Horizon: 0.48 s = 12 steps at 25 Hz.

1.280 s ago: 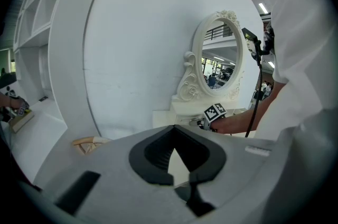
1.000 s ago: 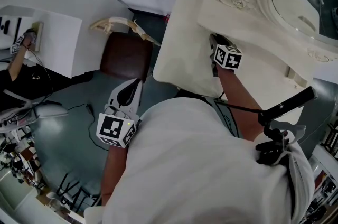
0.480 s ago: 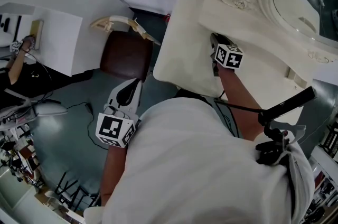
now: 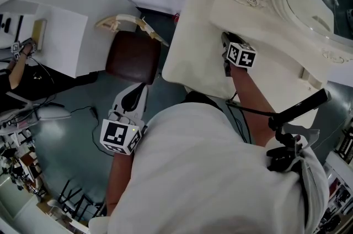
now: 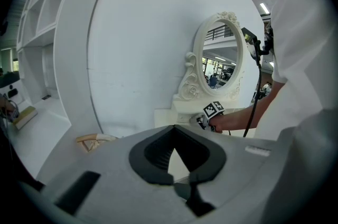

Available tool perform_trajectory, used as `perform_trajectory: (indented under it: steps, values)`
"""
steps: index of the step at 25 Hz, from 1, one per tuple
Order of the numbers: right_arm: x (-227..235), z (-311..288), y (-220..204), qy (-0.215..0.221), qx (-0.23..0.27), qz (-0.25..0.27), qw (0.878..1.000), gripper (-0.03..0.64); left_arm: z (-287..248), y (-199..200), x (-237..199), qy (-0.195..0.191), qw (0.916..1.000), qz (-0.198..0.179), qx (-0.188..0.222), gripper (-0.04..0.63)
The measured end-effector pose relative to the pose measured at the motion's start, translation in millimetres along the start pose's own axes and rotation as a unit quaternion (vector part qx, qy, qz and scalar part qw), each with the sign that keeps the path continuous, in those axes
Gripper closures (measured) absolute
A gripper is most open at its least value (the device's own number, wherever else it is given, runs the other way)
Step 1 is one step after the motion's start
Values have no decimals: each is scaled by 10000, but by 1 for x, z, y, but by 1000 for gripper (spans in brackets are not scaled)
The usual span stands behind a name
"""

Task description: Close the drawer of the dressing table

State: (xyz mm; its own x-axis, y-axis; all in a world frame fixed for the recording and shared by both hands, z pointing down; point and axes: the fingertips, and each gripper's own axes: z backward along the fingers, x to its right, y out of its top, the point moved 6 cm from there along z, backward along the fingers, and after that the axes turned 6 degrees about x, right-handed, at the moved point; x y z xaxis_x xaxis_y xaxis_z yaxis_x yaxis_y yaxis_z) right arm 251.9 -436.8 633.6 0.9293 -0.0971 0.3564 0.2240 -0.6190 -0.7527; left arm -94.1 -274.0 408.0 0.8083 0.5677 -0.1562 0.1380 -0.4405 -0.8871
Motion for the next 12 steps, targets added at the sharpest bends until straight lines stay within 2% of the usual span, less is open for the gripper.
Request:
perform_trajectory:
  steps: [3, 12]
  values:
    - [-2, 0, -3, -30, -57, 15, 10000, 486, 7, -5, 0, 2, 10000, 52, 16, 592]
    - [-21, 21, -20, -194, -107, 49, 9997, 493, 45, -21, -2, -29, 10000, 16, 67, 592]
